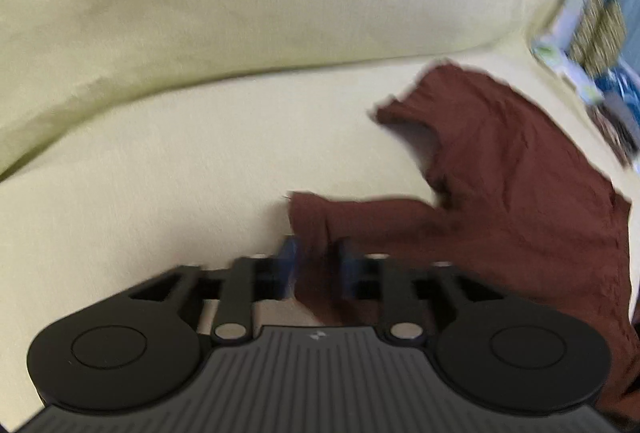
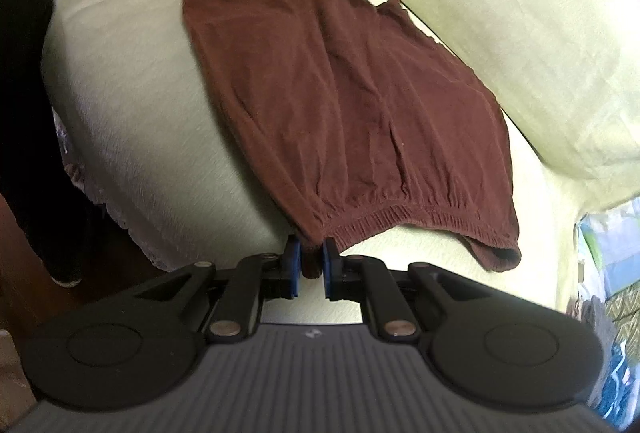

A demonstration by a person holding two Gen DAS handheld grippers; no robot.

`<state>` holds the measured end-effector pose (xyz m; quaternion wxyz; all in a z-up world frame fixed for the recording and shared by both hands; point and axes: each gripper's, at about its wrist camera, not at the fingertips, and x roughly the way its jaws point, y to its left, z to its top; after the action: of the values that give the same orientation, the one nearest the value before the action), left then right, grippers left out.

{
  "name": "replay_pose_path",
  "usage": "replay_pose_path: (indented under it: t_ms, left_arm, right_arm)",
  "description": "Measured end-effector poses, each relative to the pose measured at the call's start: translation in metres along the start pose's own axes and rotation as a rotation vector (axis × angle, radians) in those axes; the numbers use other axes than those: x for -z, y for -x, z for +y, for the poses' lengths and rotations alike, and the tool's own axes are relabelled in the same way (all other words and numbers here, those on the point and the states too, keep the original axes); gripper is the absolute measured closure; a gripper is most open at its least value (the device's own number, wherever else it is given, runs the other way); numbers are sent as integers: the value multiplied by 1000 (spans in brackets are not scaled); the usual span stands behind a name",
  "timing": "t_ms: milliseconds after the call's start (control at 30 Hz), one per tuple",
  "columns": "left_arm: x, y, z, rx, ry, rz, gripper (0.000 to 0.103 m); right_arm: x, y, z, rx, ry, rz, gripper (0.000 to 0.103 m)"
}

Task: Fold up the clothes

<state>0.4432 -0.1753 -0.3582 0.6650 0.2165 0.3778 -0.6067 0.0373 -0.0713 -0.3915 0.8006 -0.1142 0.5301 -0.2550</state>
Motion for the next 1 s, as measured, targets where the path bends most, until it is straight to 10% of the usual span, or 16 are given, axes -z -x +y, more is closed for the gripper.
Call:
replay_pose_path:
  t_ms: [167, 400, 767, 1000]
  left_arm:
    - [32, 15, 26, -54, 54, 11, 55]
    - [89, -7, -9, -137, -191, 118, 57]
    - [34, -26, -105, 202, -149, -22, 56]
    - [30, -4, -62, 193, -22, -64, 56]
  right_arm:
    - [2, -1, -3, 9, -6, -1, 95]
    - [1, -3, -2, 3, 10, 5, 95]
    - [-1, -6, -1, 2, 1, 17, 95]
    - [0, -2, -4, 5, -14, 0, 95]
